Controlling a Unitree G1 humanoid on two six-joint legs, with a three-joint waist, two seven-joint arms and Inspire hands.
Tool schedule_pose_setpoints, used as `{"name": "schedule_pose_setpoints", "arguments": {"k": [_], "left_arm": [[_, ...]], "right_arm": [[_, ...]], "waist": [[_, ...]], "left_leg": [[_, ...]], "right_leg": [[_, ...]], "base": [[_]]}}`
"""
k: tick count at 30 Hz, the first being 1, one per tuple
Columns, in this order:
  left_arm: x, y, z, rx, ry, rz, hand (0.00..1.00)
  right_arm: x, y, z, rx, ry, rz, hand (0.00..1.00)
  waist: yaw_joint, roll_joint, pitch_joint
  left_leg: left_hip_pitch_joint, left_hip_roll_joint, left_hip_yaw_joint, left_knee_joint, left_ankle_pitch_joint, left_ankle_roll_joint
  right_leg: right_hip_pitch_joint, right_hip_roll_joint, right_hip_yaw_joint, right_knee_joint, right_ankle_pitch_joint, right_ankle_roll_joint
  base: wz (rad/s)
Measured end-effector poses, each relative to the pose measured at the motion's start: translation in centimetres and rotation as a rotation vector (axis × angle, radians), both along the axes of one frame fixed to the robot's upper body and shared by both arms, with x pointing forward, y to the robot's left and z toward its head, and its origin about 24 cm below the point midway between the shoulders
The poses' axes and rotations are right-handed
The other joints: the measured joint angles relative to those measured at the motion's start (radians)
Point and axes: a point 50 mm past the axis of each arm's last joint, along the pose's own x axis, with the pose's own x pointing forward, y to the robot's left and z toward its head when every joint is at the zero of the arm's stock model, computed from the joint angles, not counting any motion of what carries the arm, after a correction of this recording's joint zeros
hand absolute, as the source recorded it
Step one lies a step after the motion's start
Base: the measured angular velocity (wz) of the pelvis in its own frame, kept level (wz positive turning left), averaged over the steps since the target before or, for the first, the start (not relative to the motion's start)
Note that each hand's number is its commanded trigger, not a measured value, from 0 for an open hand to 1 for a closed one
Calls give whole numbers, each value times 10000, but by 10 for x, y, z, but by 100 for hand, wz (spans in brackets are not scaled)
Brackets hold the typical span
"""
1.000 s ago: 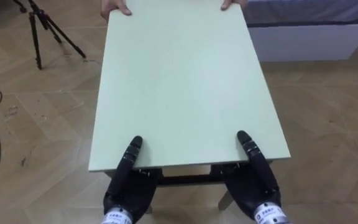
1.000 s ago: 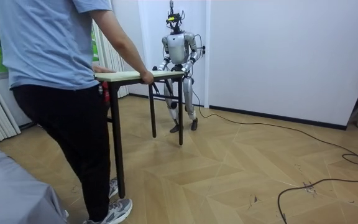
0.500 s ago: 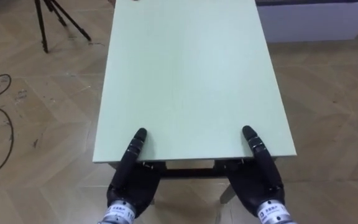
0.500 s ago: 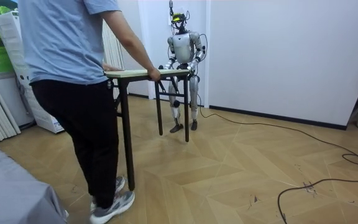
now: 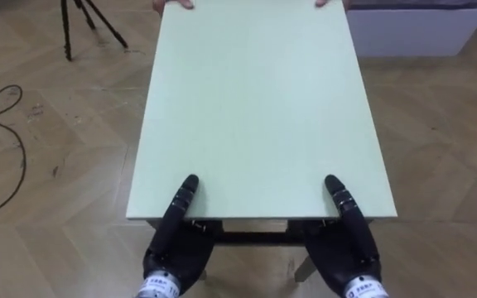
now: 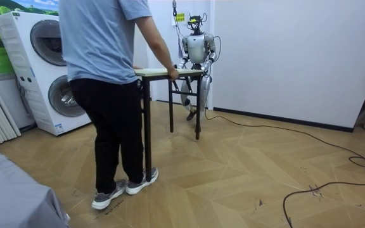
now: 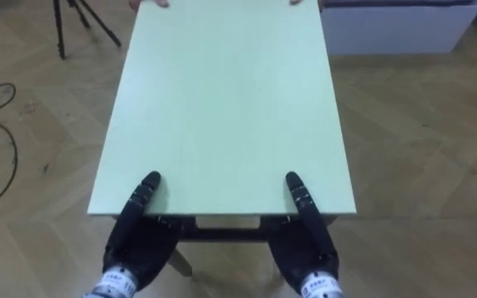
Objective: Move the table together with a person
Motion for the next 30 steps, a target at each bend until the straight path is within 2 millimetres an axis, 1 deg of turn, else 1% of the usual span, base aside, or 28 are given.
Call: {"name": "schedule_pose_setpoints", "arguments": {"k": [1, 2, 3, 4, 5, 7, 8, 9, 10, 11, 12, 14, 15, 16, 17, 18, 19, 20, 21, 22, 23, 24, 25, 26, 27, 28, 29, 30], "left_arm": [[1, 2, 2, 23, -103, 61, 100], [1, 3, 3, 39, -132, 86, 100], [2, 4, 4, 67, -186, 125, 100], [3, 5, 4, 61, -215, 155, 100], [4, 5, 4, 48, -220, 163, 100], [5, 6, 6, 92, -297, 235, 100], [5, 6, 6, 106, -309, 247, 100], [6, 7, 6, 114, -317, 266, 100], [5, 7, 5, 157, -298, 238, 100], [5, 7, 5, 204, -282, 201, 100], [4, 7, 4, 258, -212, 134, 100], [2, 6, 3, 326, -123, 16, 100], [2, 7, 3, 344, -109, 10, 100], [2, 5, 3, 345, -118, -85, 100], [3, 5, 3, 375, -156, -118, 100], [6, 5, 6, 451, -297, -197, 100], [9, 6, 7, 486, -379, -179, 100], [7, 6, 6, 483, -349, -150, 100], [2, 7, 2, 382, -177, -21, 100], [-4, 7, -1, 243, 1, 139, 100], [-7, 7, -3, 196, 92, 191, 100], [-11, 9, -5, 155, 203, 322, 100], [-13, 9, -6, 63, 237, 380, 100], [-13, 8, -6, 26, 237, 362, 100], [-13, 7, -6, 21, 202, 320, 100], [-12, 7, -6, 4, 163, 324, 100], [-12, 6, -6, -7, 167, 318, 100], [-12, 6, -6, -36, 179, 273, 100]], "right_arm": [[2, 2, 2, 20, -86, 63, 100], [4, 2, 2, 16, -126, 87, 100], [6, 3, 4, 0, -183, 117, 100], [9, 3, 5, -13, -197, 156, 100], [9, 3, 5, -17, -206, 162, 100], [12, 5, 7, -31, -269, 205, 100], [12, 5, 7, -38, -275, 217, 100], [13, 6, 7, -35, -278, 214, 100], [11, 6, 6, -26, -225, 184, 100], [10, 6, 5, 10, -160, 158, 100], [6, 6, 3, 83, -42, 101, 100], [3, 5, 1, 130, 83, 50, 100], [2, 5, 1, 151, 102, 49, 100], [2, 5, 1, 86, 103, 70, 100], [2, 5, 1, 114, 97, 45, 100], [3, 5, 2, 278, 61, -32, 100], [5, 5, 2, 339, 8, -35, 100], [6, 6, 2, 357, 28, -3, 100], [5, 7, -1, 321, 131, 82, 100], [4, 8, -2, 226, 222, 212, 100], [3, 8, -4, 213, 278, 278, 100], [2, 8, -4, 170, 335, 384, 100], [2, 8, -4, 61, 308, 453, 100], [3, 7, -4, -17, 263, 460, 100], [3, 6, -3, -98, 173, 430, 100], [4, 5, -3, -113, 124, 403, 100], [4, 5, -2, -125, 116, 408, 100], [4, 4, -2, -146, 103, 394, 100]], "waist": [[106, -99, -2], [115, -104, -5], [124, -96, -5], [206, -105, -3], [260, -109, -4], [335, -146, 0], [356, -173, -4], [418, -194, -10], [464, -155, 6], [453, -161, 10], [481, -165, 10], [493, -128, 26], [530, -107, 29], [506, -27, 31], [498, -8, 39], [509, -25, 44], [470, -21, 56], [530, 5, 69], [746, 105, 86], [807, 208, 89], [785, 242, 89], [643, 337, 101], [419, 487, 106], [294, 562, 123], [47, 666, 139], [-243, 719, 164], [-297, 746, 180], [-425, 805, 213]], "left_leg": [[-254, 37, 153, 61, 130, 15], [-394, 78, 177, 123, 192, 22], [-652, 215, 226, 265, 297, 20], [-826, 367, 262, 315, 441, -3], [-908, 446, 255, 311, 520, -32], [-1277, 767, 252, 290, 839, -114], [-1355, 818, 254, 260, 943, -124], [-1492, 937, 273, 280, 1147, -148], [-1539, 1113, 216, 193, 1374, -222], [-1539, 1168, 155, 140, 1478, -247], [-1539, 1289, 77, 55, 1674, -301], [-1541, 1415, -68, -175, 1992, -572], [-1565, 1439, -193, -453, 2325, -938], [-1574, 1438, -378, -938, 2833, -1413], [-1574, 1390, -588, -1276, 3198, -1804], [-1619, 1223, -1165, -2014, 4172, -2797], [-1834, 1320, -1696, -1607, 4154, -2802], [-1942, 1464, -1725, -831, 3656, -2183], [-2007, 1723, -1828, 862, 2468, -1704], [-2019, 1889, -2002, 2515, 1518, -1770], [-2013, 1933, -2069, 3306, 1207, -1776], [-1957, 1960, -2303, 4845, 752, -1810], [-1627, 2051, -2477, 5890, 409, -1824], [-1398, 2119, -2507, 6245, 269, -1897], [-874, 2232, -2619, 6506, 131, -2033], [-169, 2372, -2660, 6174, -180, -2213], [211, 2399, -2651, 5821, -426, -2329], [796, 2393, -2561, 4873, -1067, -2522]], "right_leg": [[351, 189, -36, -1082, -328, -31], [510, 280, -61, -1660, -520, 3], [789, 475, -106, -2559, -740, 50], [976, 666, -205, -3297, -826, 54], [1027, 760, -301, -3577, -833, 48], [1023, 1114, -631, -4392, -844, 8], [996, 1153, -767, -4516, -872, -43], [930, 1250, -987, -4731, -964, 0], [855, 1443, -1116, -4748, -943, -171], [851, 1538, -1133, -4757, -916, -244], [851, 1735, -1196, -4767, -865, -344], [822, 1941, -1348, -4793, -763, -531], [692, 2086, -1370, -4812, -656, -708], [560, 2375, -1279, -4959, -455, -1030], [427, 2544, -1172, -5028, -339, -1199], [76, 2899, -895, -5291, 44, -1559], [-129, 2826, -1205, -5379, 261, -1704], [-156, 2802, -1401, -5362, 308, -1778], [-143, 2723, -1713, -5268, 353, -1835], [-118, 2626, -2036, -5125, 358, -1827], [-118, 2568, -2225, -5031, 354, -1823], [-114, 2504, -2661, -4936, 340, -1836], [-144, 2513, -3024, -4859, 380, -1817], [-197, 2548, -3154, -4783, 381, -1838], [-419, 2547, -3436, -4496, 335, -1915], [-668, 2526, -3583, -4212, 307, -1961], [-748, 2510, -3627, -4098, 303, -1967], [-883, 2479, -3673, -3906, 303, -1968]], "base": [[-30], [-19], [-14], [-16], [-23], [-14], [-11], [-8], [-3], [9], [16], [14], [13], [17], [33], [24], [7], [-38], [-64], [-61], [-30], [9], [24], [51], [54], [49], [28], [24]]}}
